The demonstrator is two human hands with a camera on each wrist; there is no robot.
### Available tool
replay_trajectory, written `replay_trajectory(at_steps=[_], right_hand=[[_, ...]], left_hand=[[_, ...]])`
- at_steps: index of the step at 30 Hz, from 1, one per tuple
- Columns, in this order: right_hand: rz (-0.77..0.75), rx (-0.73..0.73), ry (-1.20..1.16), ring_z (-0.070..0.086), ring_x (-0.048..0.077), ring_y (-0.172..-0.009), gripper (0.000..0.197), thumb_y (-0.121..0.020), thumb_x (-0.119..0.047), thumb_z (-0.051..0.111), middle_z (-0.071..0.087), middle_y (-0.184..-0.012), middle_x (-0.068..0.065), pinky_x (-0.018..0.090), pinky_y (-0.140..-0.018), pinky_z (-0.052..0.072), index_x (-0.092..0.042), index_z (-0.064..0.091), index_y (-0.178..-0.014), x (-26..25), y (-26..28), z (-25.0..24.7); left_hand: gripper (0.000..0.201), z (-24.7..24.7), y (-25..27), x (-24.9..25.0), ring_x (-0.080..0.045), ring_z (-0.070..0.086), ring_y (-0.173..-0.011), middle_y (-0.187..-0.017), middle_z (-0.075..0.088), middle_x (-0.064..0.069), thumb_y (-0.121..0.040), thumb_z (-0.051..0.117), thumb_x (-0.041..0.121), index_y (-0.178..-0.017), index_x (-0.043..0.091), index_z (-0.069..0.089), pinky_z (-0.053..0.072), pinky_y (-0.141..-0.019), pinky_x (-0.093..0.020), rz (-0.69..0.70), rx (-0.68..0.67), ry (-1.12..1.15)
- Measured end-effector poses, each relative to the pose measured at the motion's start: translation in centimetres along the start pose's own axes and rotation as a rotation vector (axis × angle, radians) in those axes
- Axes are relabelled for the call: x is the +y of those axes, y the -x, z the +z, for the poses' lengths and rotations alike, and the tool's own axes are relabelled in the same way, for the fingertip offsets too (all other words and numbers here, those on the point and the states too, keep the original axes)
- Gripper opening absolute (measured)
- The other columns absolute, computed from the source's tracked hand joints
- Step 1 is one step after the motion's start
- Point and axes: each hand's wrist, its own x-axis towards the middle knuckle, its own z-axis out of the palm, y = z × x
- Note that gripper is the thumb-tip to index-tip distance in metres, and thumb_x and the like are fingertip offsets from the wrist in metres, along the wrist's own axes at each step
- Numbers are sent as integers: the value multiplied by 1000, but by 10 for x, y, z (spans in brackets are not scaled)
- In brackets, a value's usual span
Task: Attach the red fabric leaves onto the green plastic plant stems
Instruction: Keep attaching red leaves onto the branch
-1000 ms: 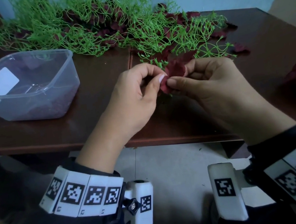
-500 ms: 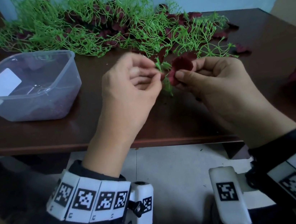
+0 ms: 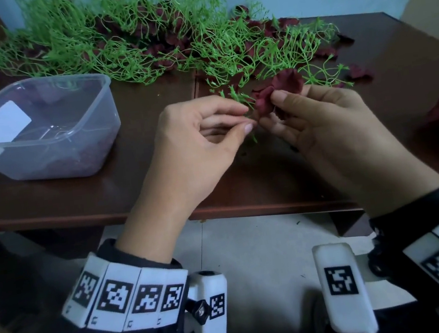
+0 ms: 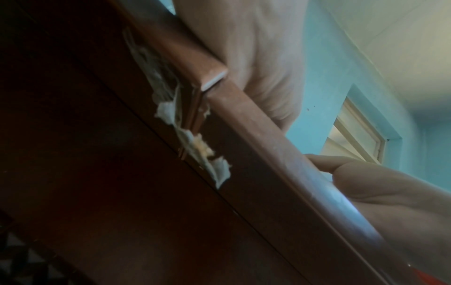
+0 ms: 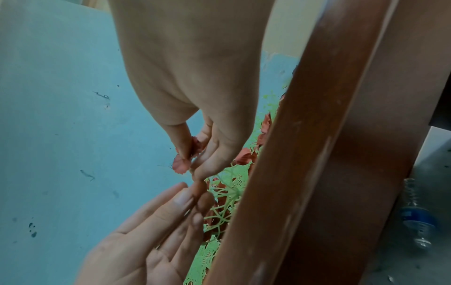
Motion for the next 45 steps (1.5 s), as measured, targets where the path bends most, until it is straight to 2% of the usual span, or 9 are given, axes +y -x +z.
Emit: replay_trajectory(at_steps=[4, 7, 12, 17, 21, 25, 30, 41, 45], right_hand=[[40, -27, -10, 70, 18, -83, 5, -92, -1, 59, 72, -80, 8, 31, -88, 58, 2, 63, -92, -3, 2, 1], [79, -43, -37, 70, 17, -79, 7, -91, 0, 58, 72, -78, 9, 32, -87, 59, 3, 65, -91, -4, 3, 2], [91, -61, -43, 70, 22, -85, 13, -87, 1, 60, 71, -84, 15, 32, -87, 59, 8, 64, -96, -4, 4, 5], [103, -111, -46, 70, 19, -80, 19, -75, -5, 65, 72, -82, 14, 30, -83, 60, 6, 67, -90, -4, 6, 7], [115, -143, -20, 69, 18, -77, 19, -76, -7, 65, 72, -84, 14, 29, -81, 59, 4, 67, -91, -4, 8, 7], [108, -134, 0, 68, 22, -85, 20, -78, -8, 65, 69, -91, 17, 34, -93, 57, 3, 66, -94, -4, 8, 6], [93, -116, 42, 66, 16, -81, 13, -77, -11, 67, 67, -85, 12, 26, -81, 57, -2, 67, -87, -4, 8, 6], [62, -107, 116, 62, 26, -97, 38, -75, -13, 69, 64, -104, 22, 31, -85, 50, 4, 61, -109, -4, 12, 8], [54, -114, 135, 66, 19, -84, 32, -76, -12, 69, 69, -92, 16, 26, -78, 52, 5, 65, -102, -3, 14, 7]], left_hand=[[9, 1, -2, -2, -11, 74, -76, -84, 77, 3, -90, 75, 9, -96, 13, 78, 62, -71, -33, 65, 12, -38], [15, 4, -4, -5, -12, 67, -71, -88, 69, 5, -87, 79, 17, -101, 16, 78, 55, -59, -27, 110, 39, -92], [12, 4, -9, -14, -11, 65, -75, -92, 64, 8, -88, 76, 12, -100, 13, 79, 55, -68, -27, 192, 107, -92], [11, 4, -7, -11, -16, 64, -67, -98, 61, 6, -87, 77, 9, -96, 16, 76, 47, -61, -17, 210, 79, -158], [11, 4, -8, -13, -16, 67, -71, -106, 59, 0, -90, 72, -2, -99, 5, 75, 55, -65, -21, 261, 65, -116], [21, 4, -8, -11, -9, 72, -77, -102, 67, 2, -93, 65, -5, -104, 12, 71, 57, -70, -20, 234, 14, -2], [15, 0, -5, -9, -11, 76, -90, -95, 77, -1, -92, 70, -1, -102, 10, 75, 60, -83, -26, 164, 46, 117], [22, -1, -6, -8, -11, 76, -89, -90, 79, 4, -88, 73, -3, -102, 14, 77, 59, -82, -24, 67, 39, 229], [18, -2, -6, -9, -14, 76, -88, -90, 79, -1, -89, 74, -1, -100, 12, 77, 60, -82, -27, 79, 41, 224]])
